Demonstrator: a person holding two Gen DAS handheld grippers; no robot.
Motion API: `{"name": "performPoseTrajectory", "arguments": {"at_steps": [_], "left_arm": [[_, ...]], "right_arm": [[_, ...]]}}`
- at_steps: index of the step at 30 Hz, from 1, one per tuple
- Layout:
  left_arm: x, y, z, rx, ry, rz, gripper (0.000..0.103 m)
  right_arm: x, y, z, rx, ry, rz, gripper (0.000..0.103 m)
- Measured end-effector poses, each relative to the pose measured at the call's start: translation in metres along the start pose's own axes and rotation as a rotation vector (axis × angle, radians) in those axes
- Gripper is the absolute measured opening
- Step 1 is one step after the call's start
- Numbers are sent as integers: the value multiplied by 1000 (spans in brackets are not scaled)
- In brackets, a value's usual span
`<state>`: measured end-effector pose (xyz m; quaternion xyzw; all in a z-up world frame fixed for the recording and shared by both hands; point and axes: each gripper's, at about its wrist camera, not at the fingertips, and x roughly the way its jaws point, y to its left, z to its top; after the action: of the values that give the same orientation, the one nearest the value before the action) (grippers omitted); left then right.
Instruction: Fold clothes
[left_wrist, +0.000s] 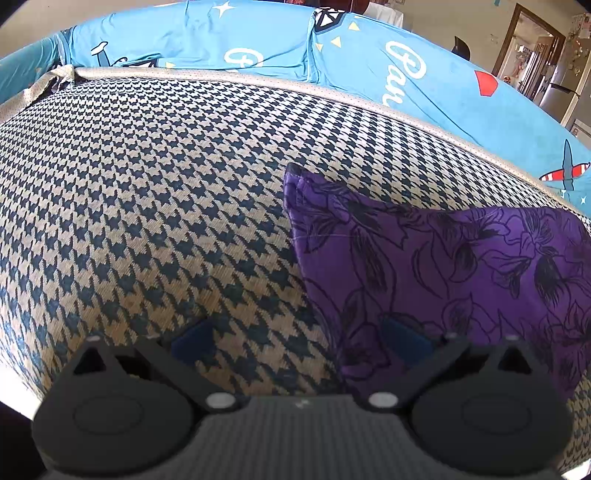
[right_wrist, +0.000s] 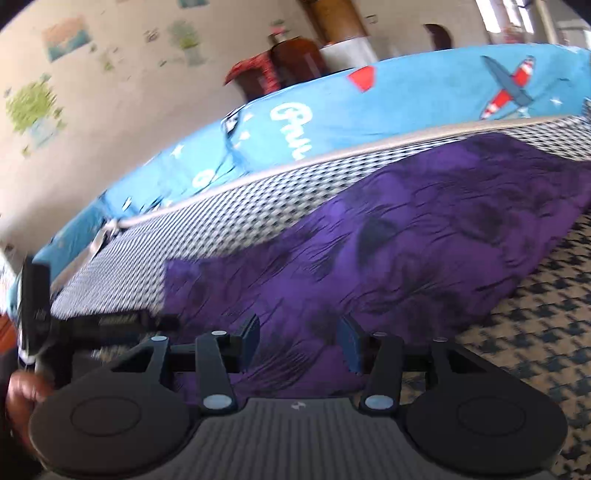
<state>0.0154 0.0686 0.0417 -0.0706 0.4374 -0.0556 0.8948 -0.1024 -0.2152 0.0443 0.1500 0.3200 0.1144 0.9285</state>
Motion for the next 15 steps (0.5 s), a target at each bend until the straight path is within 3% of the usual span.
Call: {"name": "performPoseTrajectory", "arguments": {"at_steps": [13,15], "left_arm": [[-1,-1,-2,19,4,0,103],[-2,-1,-2,20,4,-1,103]], "right_arm": [[21,75,-38,-274,108,134,49],[22,82,-41,-306,107,143,54]]}}
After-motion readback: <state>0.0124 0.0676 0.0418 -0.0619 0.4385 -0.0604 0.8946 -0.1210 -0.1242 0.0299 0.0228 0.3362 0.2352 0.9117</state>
